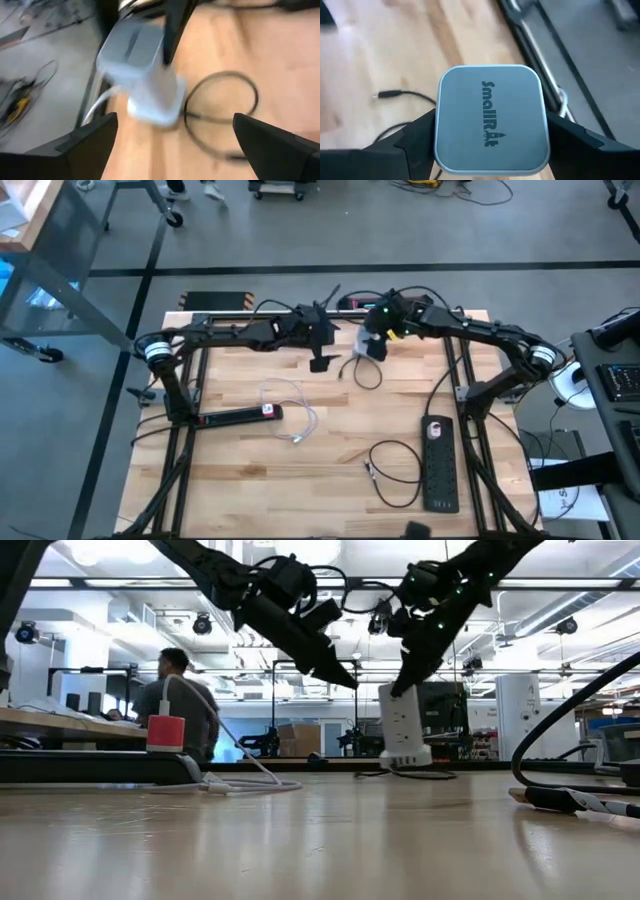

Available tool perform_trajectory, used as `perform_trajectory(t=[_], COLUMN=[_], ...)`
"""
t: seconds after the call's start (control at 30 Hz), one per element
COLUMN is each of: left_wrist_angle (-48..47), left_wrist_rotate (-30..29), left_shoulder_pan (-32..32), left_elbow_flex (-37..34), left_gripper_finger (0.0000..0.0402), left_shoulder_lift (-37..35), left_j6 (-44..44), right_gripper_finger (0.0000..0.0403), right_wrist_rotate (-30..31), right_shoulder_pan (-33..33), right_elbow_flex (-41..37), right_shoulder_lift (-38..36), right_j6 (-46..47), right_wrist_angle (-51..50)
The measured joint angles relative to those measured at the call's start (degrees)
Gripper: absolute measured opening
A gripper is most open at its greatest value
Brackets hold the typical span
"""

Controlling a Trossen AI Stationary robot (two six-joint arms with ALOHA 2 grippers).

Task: Insert USB
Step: Move the white outlet extension to the top right of the table

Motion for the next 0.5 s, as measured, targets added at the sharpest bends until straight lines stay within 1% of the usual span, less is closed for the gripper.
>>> perform_trajectory(t=[0.03, 0.2, 0.4, 0.5], left_wrist_angle=[-0.6, -0.8, -1.8, -1.8], left_wrist_rotate=[-1.1, -1.4, -1.6, -1.6], left_shoulder_pan=[0.2, 0.6, 1.1, 1.1], left_elbow_flex=[-0.1, -1.7, -1.9, -1.9], left_gripper_finger=[0.0381, 0.0378, 0.0363, 0.0357], left_shoulder_lift=[-0.6, -2.9, -3.1, -3.1], left_j6=[0.0, -0.3, -0.4, -0.4], right_gripper_finger=[0.0279, 0.0279, 0.0279, 0.0279], right_wrist_rotate=[1.8, 5.2, 16.2, 18.6], right_shoulder_pan=[-0.7, -5.3, -10.5, -13.6], right_elbow_flex=[-0.7, -6.0, -14.0, -16.8], right_shoulder_lift=[-0.8, -6.3, -16.3, -21.5], right_j6=[0.7, 6.9, 17.6, 25.0], right_wrist_angle=[-0.3, -1.2, -2.0, -2.9])
